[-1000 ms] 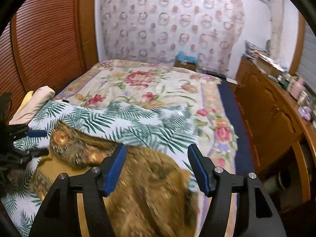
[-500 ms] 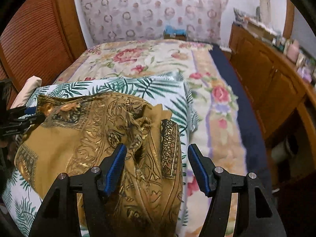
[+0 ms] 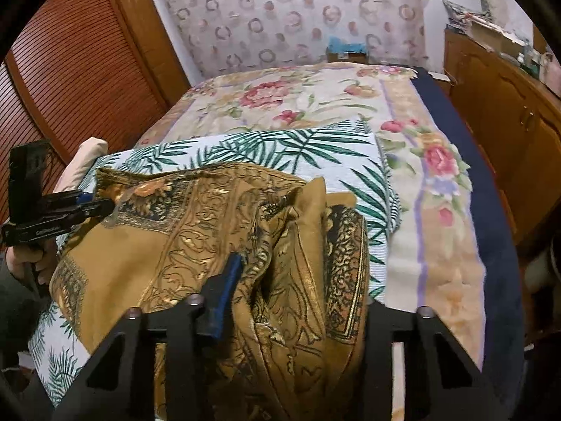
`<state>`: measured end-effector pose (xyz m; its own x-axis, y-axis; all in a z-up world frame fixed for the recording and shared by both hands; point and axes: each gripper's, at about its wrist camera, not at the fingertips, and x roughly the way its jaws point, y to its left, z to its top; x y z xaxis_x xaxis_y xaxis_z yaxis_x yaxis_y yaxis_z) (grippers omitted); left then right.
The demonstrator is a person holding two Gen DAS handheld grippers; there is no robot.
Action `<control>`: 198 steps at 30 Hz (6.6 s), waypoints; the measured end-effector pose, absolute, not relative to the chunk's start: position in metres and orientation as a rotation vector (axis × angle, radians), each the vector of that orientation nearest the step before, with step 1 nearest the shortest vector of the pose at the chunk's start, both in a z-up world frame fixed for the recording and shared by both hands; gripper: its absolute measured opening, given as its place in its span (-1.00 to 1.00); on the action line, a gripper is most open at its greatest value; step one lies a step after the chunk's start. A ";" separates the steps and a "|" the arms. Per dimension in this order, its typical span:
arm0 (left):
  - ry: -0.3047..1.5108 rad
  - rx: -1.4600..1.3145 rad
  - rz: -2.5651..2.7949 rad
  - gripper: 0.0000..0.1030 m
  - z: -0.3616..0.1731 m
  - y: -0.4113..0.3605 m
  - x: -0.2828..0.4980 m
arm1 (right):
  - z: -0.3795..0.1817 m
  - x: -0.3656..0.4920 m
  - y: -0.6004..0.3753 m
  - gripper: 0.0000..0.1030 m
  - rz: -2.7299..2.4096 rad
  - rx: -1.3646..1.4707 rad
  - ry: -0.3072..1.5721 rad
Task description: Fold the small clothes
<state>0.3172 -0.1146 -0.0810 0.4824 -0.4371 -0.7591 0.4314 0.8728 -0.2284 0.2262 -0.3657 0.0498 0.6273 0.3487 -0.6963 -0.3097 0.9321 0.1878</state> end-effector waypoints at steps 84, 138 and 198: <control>0.554 -0.290 0.164 0.67 -0.046 0.233 0.132 | -0.004 0.533 0.075 0.32 0.826 -0.354 0.641; 0.409 -0.039 -0.118 0.75 0.038 0.005 0.045 | 0.044 0.020 -0.195 0.65 0.261 -0.025 0.299; 0.373 -0.019 -0.108 0.75 0.058 -0.009 0.035 | 0.041 0.012 -0.210 0.65 0.229 -0.017 0.242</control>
